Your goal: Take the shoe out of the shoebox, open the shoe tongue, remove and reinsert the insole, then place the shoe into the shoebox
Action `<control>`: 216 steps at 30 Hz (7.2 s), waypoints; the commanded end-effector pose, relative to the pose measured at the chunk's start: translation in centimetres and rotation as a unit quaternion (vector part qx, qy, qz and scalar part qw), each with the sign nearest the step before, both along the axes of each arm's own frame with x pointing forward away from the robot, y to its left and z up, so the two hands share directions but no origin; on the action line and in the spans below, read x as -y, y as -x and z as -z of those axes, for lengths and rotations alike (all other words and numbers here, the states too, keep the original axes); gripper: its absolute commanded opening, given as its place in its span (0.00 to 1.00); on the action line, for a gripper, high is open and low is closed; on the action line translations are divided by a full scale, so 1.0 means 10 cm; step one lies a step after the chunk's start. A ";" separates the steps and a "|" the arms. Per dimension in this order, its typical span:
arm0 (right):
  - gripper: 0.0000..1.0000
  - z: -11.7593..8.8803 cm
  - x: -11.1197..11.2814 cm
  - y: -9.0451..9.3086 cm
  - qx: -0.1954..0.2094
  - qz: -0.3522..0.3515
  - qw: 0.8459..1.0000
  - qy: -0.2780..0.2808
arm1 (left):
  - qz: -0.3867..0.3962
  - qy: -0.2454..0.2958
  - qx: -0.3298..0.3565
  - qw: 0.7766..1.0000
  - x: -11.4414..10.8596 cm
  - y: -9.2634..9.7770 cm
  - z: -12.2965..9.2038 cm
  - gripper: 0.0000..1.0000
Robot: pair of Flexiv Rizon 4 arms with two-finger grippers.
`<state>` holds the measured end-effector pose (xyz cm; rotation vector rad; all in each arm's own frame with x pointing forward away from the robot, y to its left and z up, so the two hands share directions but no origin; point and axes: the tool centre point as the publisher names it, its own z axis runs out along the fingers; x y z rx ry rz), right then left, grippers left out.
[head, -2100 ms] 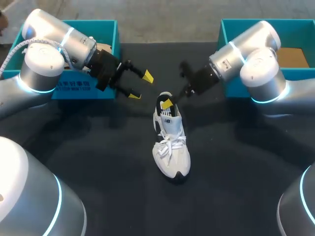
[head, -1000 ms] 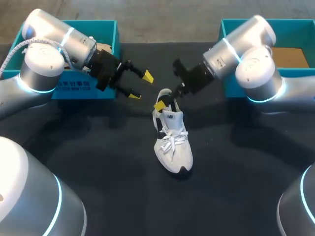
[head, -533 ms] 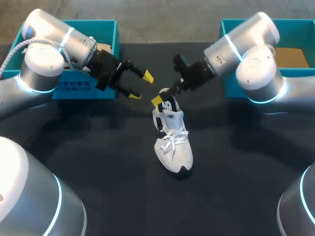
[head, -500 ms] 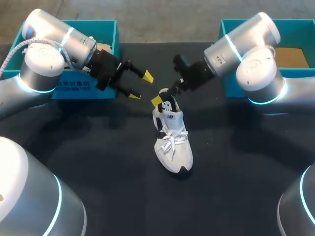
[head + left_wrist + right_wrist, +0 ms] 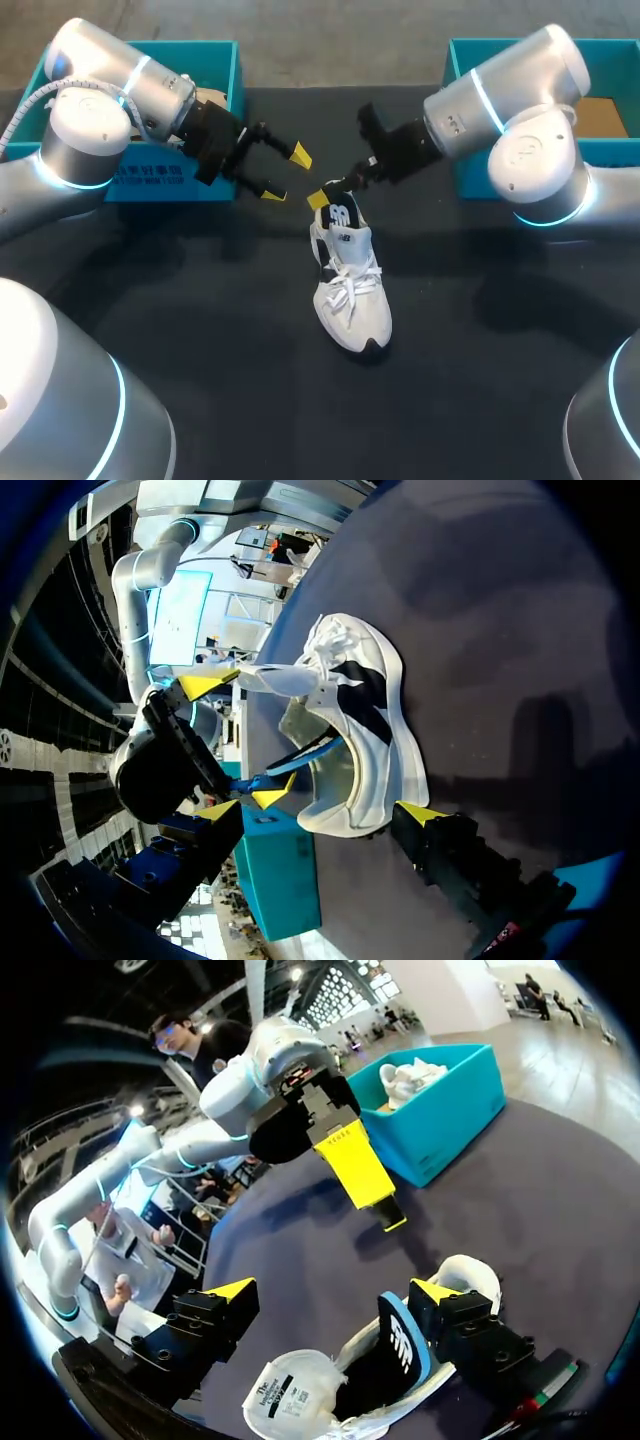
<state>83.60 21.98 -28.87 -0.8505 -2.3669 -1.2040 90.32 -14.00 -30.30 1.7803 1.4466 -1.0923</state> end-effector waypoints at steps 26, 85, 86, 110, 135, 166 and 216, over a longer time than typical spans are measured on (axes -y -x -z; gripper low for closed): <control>0.00 -0.18 0.24 -0.09 0.000 0.199 0.974 0.111 | 0.000 0.001 0.001 1.000 0.01 0.00 0.01 1.00; 0.00 0.54 0.26 -0.04 -0.049 0.342 0.878 0.331 | 0.000 0.001 0.001 1.000 0.01 0.00 0.01 1.00; 0.00 0.57 0.26 -0.04 -0.052 0.340 0.878 0.332 | 0.000 0.001 0.001 1.000 0.01 0.00 0.01 1.00; 0.00 0.86 0.26 -0.09 -0.082 0.341 0.867 0.354 | 0.007 -0.007 0.026 1.000 -0.27 0.03 -0.43 1.00; 0.00 0.90 0.30 -0.16 -0.086 0.345 0.861 0.364 | 0.002 -0.019 0.031 0.999 -0.70 -0.06 -0.80 1.00; 0.00 1.10 0.23 -0.40 -0.028 0.370 0.851 0.371 | 0.014 -0.025 0.031 0.999 -0.72 -0.02 -0.79 1.00; 0.00 0.75 0.19 -0.18 -0.137 0.268 0.867 0.397 | 0.017 -0.040 0.041 0.998 -0.87 -0.05 -1.09 1.00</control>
